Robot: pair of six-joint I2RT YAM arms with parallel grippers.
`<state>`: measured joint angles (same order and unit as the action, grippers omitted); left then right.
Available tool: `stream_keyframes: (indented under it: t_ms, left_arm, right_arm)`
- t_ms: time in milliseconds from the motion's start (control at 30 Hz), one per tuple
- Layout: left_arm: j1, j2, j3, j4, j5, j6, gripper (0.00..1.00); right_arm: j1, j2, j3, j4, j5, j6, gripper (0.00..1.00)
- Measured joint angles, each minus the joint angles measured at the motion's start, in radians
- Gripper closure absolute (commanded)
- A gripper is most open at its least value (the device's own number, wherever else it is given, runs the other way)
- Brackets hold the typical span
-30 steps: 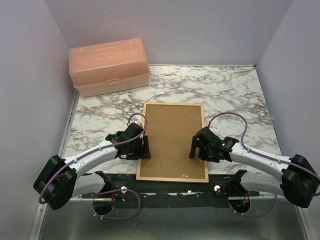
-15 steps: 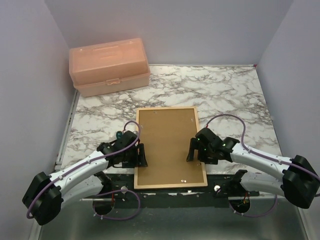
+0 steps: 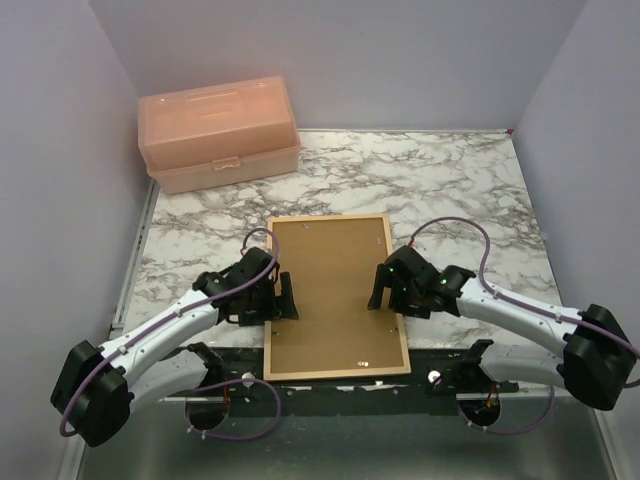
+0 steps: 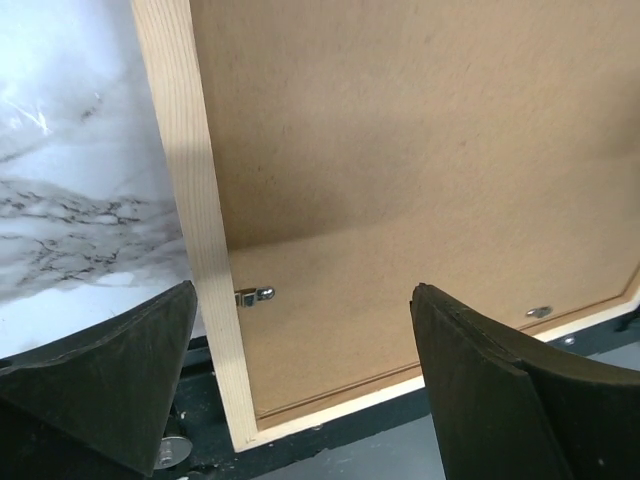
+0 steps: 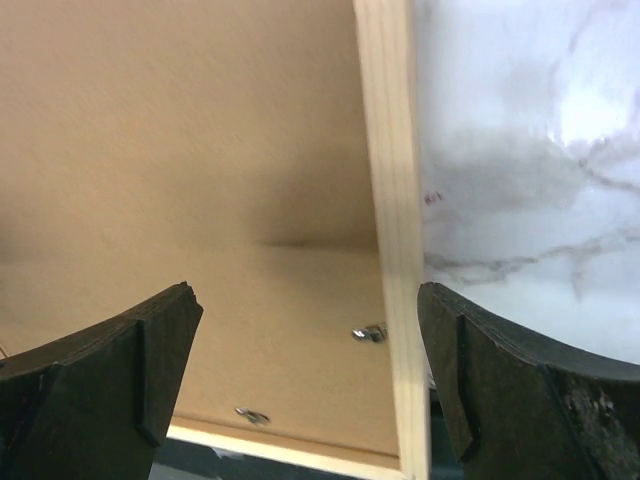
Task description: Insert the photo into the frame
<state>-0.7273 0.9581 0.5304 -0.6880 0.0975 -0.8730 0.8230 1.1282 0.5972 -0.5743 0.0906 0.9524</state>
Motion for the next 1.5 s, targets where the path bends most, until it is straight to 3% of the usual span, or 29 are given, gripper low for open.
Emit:
stream_keyframes:
  t_ms: [200, 400, 567, 867, 1367, 1500]
  left_arm:
    - [0.177, 0.080, 0.100, 0.007, 0.034, 0.082, 0.10]
    - [0.296, 0.144, 0.167, 0.022, 0.076, 0.152, 0.11]
    - [0.339, 0.180, 0.159, 0.059, 0.117, 0.180, 0.12]
    - [0.353, 0.223, 0.122, 0.125, 0.145, 0.200, 0.16]
    - [0.354, 0.266, 0.085, 0.175, 0.146, 0.215, 0.21]
    - [0.354, 0.271, 0.084, 0.180, 0.146, 0.218, 0.22]
  right_arm:
    - [-0.026, 0.154, 0.150, -0.006, 0.073, -0.029, 0.00]
    - [-0.164, 0.264, 0.209, 0.024, 0.066, -0.116, 0.00]
    - [-0.275, 0.354, 0.282, 0.046, 0.042, -0.201, 0.00]
    - [-0.331, 0.586, 0.558, 0.050, 0.032, -0.329, 0.02]
    - [-0.341, 0.804, 0.739, 0.008, 0.084, -0.408, 0.32]
    - [-0.344, 0.804, 0.739, 0.006, 0.095, -0.415, 0.57]
